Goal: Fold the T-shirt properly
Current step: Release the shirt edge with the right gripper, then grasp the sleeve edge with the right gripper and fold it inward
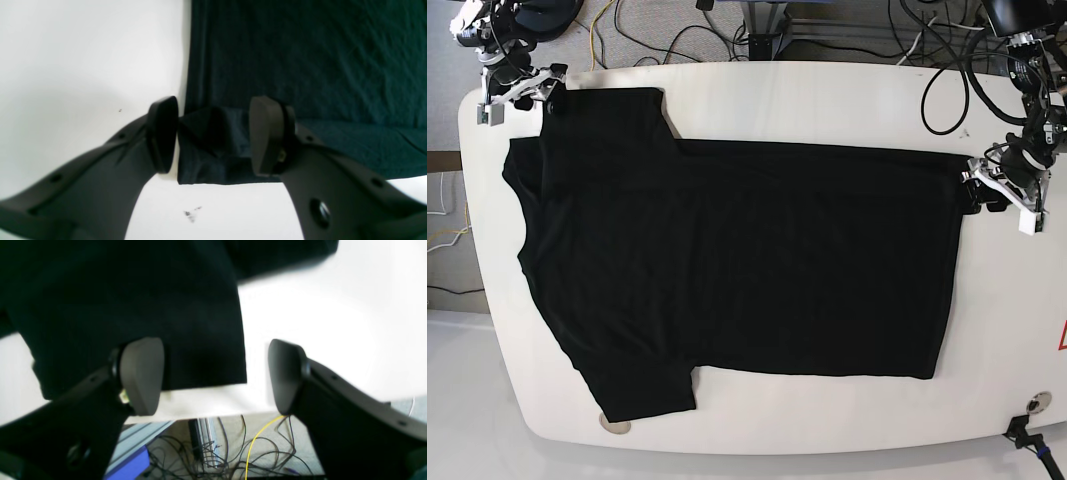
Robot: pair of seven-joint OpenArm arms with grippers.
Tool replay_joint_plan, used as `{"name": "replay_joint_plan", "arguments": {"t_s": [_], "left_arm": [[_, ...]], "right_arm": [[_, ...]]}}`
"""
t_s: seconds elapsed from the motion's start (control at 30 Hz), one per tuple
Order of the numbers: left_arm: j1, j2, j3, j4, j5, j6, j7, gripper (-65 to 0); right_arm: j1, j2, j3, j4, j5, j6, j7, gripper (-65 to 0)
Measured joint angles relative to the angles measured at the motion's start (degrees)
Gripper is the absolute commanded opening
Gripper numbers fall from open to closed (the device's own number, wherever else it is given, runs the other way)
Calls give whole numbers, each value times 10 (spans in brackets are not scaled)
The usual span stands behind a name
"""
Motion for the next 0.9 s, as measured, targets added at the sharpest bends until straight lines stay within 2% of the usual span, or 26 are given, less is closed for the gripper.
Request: {"name": "replay_joint_plan", "arguments": {"t_s": [0.17,0.4,0.47,0.57,0.77,0.8,0.9], "left_arm": [[0,0,0,0,0,0,0,-326],[-1,-1,0,0,0,0,0,-326],[-2,0,0,0,0,0,0,-326],[0,-1,0,0,0,0,0,-326],[0,0,0,0,0,0,0,-326],[0,0,0,0,0,0,0,-326],[-7,0,0,0,0,0,1,-326]], "right_arm": [[5,-1,-2,-2,-47,2,10,-180],[3,-25,-9,-2,-45,9,20,-181],[1,-29,-25,2,-44,9,30,-200],[0,-35,-31,2,-39,10,31,-308],[-2,-35,-31,2,-43,9,20,-632],[-2,-36,-32,2,-44,9,16,-650],[-4,-37,-32,27,-50,8,-5,-650]]}}
